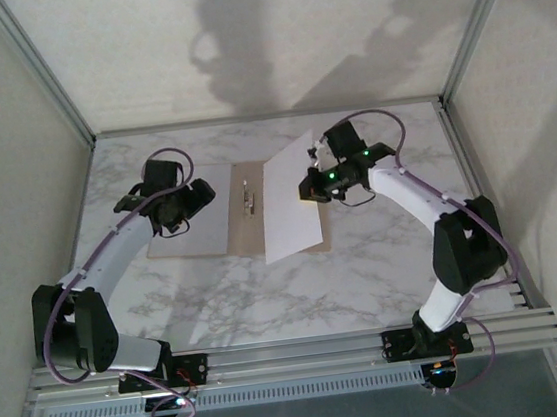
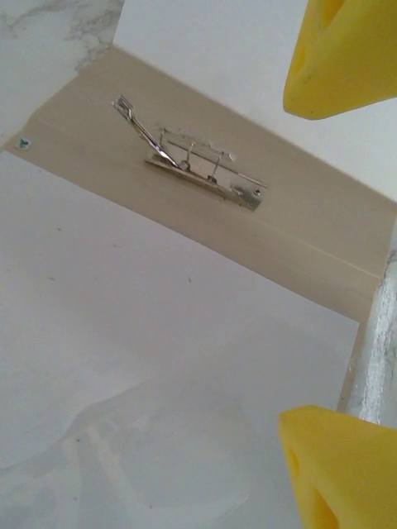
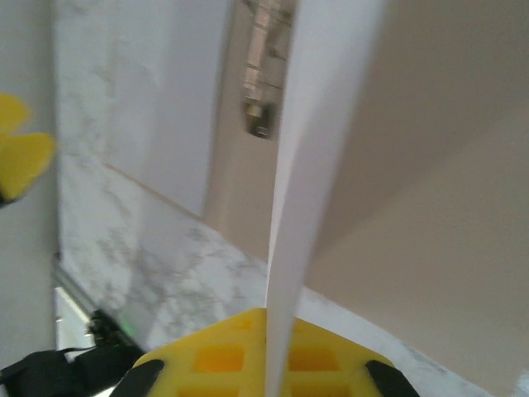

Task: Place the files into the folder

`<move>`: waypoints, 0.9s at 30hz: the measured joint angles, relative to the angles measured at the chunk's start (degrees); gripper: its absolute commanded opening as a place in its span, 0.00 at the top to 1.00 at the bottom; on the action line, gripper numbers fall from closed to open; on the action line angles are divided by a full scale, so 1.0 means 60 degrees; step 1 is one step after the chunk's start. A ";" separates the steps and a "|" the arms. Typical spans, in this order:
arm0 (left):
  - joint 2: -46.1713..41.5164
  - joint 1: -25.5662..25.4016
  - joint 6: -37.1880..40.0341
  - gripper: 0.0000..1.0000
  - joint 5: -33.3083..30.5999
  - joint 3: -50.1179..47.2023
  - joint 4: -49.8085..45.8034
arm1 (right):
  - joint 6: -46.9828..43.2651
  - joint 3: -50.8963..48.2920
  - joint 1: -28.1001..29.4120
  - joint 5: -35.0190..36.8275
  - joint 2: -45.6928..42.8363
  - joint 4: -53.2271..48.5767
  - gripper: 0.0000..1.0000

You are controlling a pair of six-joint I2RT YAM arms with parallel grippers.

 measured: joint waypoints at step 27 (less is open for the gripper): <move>-0.0051 0.0000 -0.0007 0.11 0.0000 -0.0084 0.0000 | 0.0051 0.0193 -0.0073 0.1013 0.1082 -0.0135 1.00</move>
